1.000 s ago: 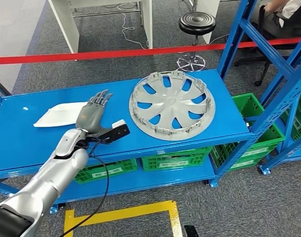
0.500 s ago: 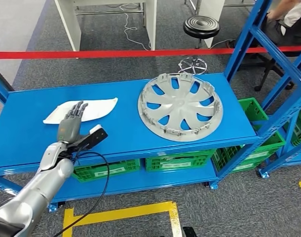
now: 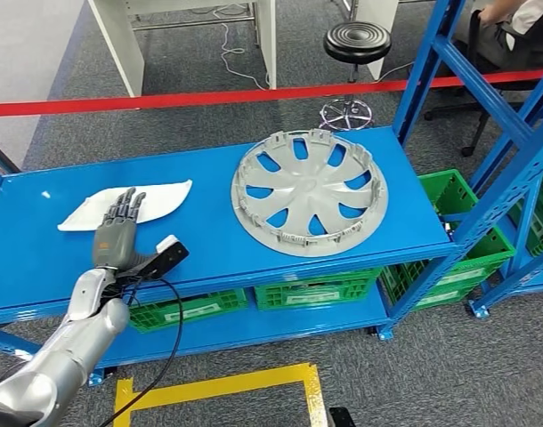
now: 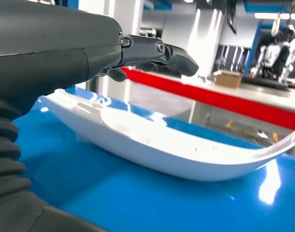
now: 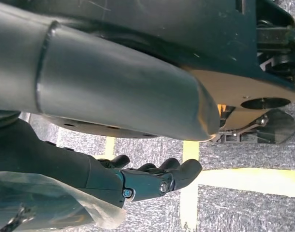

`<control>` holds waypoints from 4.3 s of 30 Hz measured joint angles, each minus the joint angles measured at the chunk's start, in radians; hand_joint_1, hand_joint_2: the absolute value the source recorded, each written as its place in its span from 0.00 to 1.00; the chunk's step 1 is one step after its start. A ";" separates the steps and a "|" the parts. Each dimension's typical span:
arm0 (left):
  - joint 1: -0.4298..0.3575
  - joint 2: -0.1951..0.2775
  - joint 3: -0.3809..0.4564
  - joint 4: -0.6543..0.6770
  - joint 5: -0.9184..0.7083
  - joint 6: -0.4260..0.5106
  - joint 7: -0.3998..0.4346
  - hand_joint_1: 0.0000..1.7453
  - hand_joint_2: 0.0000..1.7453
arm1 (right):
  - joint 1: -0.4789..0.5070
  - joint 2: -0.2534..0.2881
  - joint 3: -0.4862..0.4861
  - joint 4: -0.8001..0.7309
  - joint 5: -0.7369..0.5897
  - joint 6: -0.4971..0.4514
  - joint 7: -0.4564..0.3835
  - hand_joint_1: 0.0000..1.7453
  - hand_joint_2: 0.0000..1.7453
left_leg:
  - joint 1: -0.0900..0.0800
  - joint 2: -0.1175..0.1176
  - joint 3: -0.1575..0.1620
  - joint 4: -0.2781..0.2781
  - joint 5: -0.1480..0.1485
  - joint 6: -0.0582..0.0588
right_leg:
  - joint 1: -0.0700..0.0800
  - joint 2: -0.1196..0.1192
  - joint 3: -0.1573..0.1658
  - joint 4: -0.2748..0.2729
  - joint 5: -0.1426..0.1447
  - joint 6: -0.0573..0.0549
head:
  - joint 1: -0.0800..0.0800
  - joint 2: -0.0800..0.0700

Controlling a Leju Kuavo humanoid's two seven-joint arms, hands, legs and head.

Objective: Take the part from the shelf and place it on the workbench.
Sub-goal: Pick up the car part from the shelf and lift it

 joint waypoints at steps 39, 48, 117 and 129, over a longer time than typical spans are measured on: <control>-0.056 -0.033 0.270 0.082 -0.424 -0.062 0.189 0.00 1.00 | -0.001 0.000 0.009 0.004 0.098 0.020 0.023 0.00 0.00 | -0.007 0.002 0.081 -0.215 0.127 0.021 | 0.010 0.004 -0.001 0.006 -0.006 0.013 | 0.001 0.000; -0.084 -0.029 0.269 0.100 -0.467 -0.076 0.283 0.00 1.00 | 0.002 -0.001 0.017 0.005 0.116 0.028 0.023 0.00 0.00 | 0.002 0.004 0.091 -0.234 0.132 0.045 | 0.004 0.001 -0.134 0.272 -0.114 0.044 | 0.009 0.000; 0.896 -0.086 0.180 -1.538 0.909 -0.288 -0.599 1.00 1.00 | 0.019 0.005 -0.089 -0.002 0.124 -0.054 -0.123 0.00 0.00 | -0.004 0.004 0.093 -0.227 0.144 0.021 | 0.005 0.007 0.065 -0.012 -0.044 0.023 | 0.013 0.000; 0.984 -0.127 0.168 -1.593 0.947 -0.368 -0.599 1.00 1.00 | 0.017 0.016 -0.117 -0.006 0.153 -0.082 -0.155 0.00 0.00 | 0.002 0.002 0.230 -0.236 0.012 0.002 | 0.004 -0.009 -0.049 -0.007 0.062 0.014 | 0.001 0.000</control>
